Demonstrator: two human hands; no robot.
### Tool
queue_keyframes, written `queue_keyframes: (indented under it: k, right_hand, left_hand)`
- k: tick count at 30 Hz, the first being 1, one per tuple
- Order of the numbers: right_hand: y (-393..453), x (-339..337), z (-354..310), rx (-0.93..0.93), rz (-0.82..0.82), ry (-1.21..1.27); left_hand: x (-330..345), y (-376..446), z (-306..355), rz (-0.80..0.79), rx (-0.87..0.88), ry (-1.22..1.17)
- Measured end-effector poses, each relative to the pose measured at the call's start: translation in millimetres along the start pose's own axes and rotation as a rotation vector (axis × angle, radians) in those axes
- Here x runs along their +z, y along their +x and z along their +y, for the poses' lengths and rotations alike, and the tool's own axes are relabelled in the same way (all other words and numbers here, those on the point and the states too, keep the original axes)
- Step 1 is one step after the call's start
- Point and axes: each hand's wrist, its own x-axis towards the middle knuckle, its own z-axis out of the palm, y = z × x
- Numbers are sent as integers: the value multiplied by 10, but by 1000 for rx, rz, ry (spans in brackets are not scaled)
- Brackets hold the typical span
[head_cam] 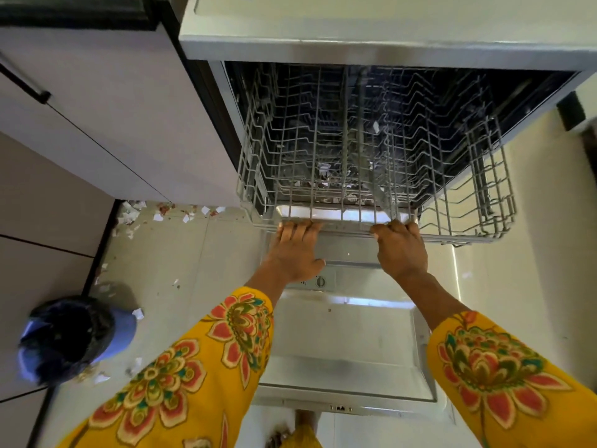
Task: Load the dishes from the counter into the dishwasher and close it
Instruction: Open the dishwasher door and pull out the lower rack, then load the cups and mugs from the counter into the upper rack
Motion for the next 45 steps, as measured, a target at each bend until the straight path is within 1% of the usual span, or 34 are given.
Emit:
queue_keyframes:
  k: [3, 8, 12, 15, 17, 23, 27, 29, 31, 35, 39, 41, 43, 45]
  right_hand:
    - [-49, -18, -24, -5, -46, -5]
    - [-195, -29, -50, -3, -18, 14]
    - [-299, -33, -56, 14, -24, 51]
    - [-332, -55, -45, 15, -85, 33]
    - [-367, -67, -74, 21, -93, 52]
    - [-422, -111, -124, 97, -100, 84]
    - [-317, -226, -252, 147, -247, 23]
    - [-272, -307, -415, 170, -303, -4]
    - [-248, -375, -670, 183, -315, 22]
    - [-223, -328, -1311, 274, -259, 170]
    - [-128, -391, -2036, 361, -197, 317]
    - [-36, -489, -2402, 394, -104, 395]
    - [79, -601, -2756, 433, 32, 459]
    - [186, -702, -3039, 423, 116, 503]
  left_hand:
    - [3, -60, -15, -10, 8, -5]
    - [11, -194, 4, -25, 18, -9]
    - [14, -299, 39, -73, 18, -56]
    - [16, -352, 55, -79, 29, -48]
    - [26, -384, 35, -77, 33, -37]
    - [7, -419, 1, -142, 49, -72]
    - [-94, -382, -65, -217, 89, -105]
    - [-182, -352, -108, -274, 87, -171]
    - [-288, -328, -162, -296, 91, -262]
    - [-585, -389, -469, -251, 78, -492]
    - [-928, -476, -1031, -115, 67, -624]
    - [-1161, -513, -1331, -69, 78, -648]
    - [-1422, -549, -1613, 0, 87, -637]
    - [-1608, -548, -1824, 49, 96, -646]
